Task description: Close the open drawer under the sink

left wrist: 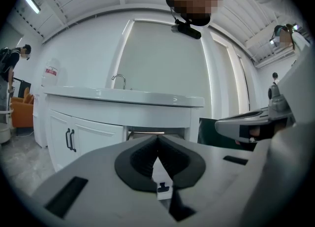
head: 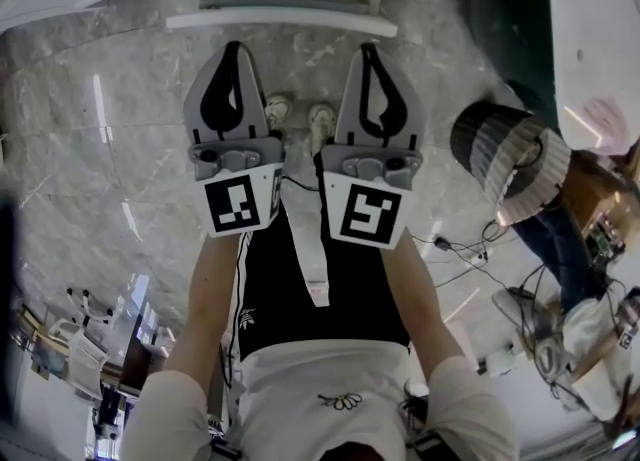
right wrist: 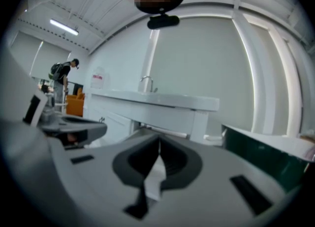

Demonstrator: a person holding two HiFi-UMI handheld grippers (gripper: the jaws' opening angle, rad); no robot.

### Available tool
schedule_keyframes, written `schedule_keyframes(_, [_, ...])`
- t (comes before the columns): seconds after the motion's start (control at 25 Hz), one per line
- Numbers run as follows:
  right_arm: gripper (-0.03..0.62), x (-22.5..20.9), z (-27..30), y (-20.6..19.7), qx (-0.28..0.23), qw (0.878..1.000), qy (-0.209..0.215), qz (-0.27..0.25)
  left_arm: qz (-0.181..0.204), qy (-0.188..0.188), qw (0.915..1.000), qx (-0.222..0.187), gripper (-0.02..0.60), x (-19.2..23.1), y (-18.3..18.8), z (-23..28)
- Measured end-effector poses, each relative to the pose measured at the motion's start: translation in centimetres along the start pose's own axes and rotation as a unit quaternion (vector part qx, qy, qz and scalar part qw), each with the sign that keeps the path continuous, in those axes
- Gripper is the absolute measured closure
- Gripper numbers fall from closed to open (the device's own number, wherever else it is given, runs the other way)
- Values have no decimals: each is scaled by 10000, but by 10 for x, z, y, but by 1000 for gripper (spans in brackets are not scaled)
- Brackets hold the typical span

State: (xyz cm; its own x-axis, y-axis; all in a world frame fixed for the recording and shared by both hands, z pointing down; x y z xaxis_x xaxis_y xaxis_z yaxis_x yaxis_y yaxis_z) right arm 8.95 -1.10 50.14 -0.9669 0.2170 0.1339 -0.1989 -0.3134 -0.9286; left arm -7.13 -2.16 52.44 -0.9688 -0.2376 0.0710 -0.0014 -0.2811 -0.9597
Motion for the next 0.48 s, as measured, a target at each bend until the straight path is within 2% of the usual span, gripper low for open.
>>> schedule_keyframes(0.12, [565,1,0,2,-2,10000,0,63,-87,-157,9998,24,560,1,-3,0])
schedule_keyframes(0.16, [565,2,0,3,0,10000,11,73,-187,-282,9994,28,535,1,-5,2])
schedule_keyframes(0.2, [565,2,0,3,4,10000,23,86,-297,-406,9987,40,463,0,-7,5])
schedule_keyframes(0.28, [565,3,1,3,25,9999,46,113,-450,-531,9975,119,420,0,-15,10])
schedule_keyframes(0.48, [565,6,0,0,103,9998,74,180,-195,-506,9966,626,372,-3,-51,27])
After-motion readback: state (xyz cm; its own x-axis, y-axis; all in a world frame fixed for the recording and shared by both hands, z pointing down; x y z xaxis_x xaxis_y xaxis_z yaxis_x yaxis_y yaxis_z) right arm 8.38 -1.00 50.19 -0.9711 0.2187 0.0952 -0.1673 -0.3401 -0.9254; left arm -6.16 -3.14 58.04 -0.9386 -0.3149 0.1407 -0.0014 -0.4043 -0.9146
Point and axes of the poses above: the fingertips, and each gripper's own axes: z forward along the fingers, x to its left, y out of its top, the point moved 7 cm from there along -z, backward along the fingers, and after that the axes turned 10 degrees about x, right-handed, at the moved point
